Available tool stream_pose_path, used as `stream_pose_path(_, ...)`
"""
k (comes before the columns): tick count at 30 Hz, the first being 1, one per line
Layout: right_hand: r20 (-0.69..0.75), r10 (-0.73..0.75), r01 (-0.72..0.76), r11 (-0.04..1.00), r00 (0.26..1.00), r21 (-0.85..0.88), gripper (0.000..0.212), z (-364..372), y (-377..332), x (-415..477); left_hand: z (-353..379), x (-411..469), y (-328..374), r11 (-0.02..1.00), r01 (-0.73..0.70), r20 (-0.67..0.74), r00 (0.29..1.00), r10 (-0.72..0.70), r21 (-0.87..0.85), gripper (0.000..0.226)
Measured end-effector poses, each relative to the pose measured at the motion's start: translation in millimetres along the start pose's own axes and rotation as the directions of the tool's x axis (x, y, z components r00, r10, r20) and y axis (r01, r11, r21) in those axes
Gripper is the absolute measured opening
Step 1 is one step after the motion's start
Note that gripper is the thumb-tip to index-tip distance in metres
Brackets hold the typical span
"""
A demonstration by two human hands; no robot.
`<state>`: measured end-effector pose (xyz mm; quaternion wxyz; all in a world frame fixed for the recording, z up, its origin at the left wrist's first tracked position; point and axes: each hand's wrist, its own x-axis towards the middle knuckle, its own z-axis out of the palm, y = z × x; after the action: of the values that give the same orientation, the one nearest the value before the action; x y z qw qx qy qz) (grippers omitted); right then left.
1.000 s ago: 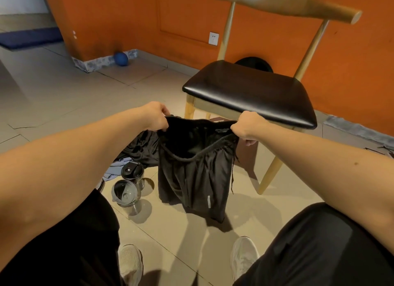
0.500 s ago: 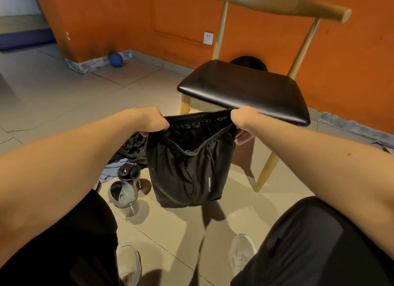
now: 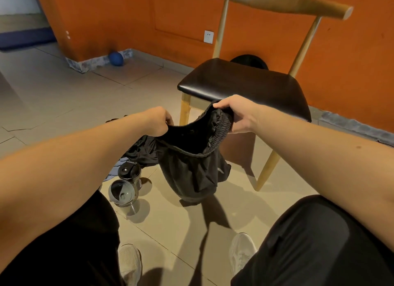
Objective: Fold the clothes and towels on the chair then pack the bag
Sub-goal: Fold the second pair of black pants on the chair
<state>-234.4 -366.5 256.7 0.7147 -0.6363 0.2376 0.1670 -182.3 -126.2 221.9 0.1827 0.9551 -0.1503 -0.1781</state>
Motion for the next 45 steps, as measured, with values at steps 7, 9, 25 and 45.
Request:
stream_pose_path(7,0.08,-0.009,0.025,0.979,0.997,-0.203,0.042,-1.9,-2.0,-1.3,11.4,-5.4,10.6,0.993,0.112,0.263,0.96,-0.097,-0.043,0.053)
stream_pose_path(9,0.032,-0.046,0.055,0.926,0.998,-0.372,0.045,-1.2,0.1,-3.2,10.1,-6.5,10.0,0.981,0.17,0.2,0.968,-0.149,-0.093,0.053)
stream_pose_path(25,-0.469,0.0,-0.351,0.662,0.883,-0.662,0.064,-30.7,34.9,10.9,-22.2,-15.8,7.8,0.911,0.29,-0.005,0.952,-0.305,-0.294,0.042)
stream_pose_path(45,-0.165,0.025,-0.027,1.0,0.986,-0.006,0.01,-35.9,5.0,20.1,-18.2,-3.5,0.8,0.941,0.151,0.07,0.988,-0.136,-0.303,0.028)
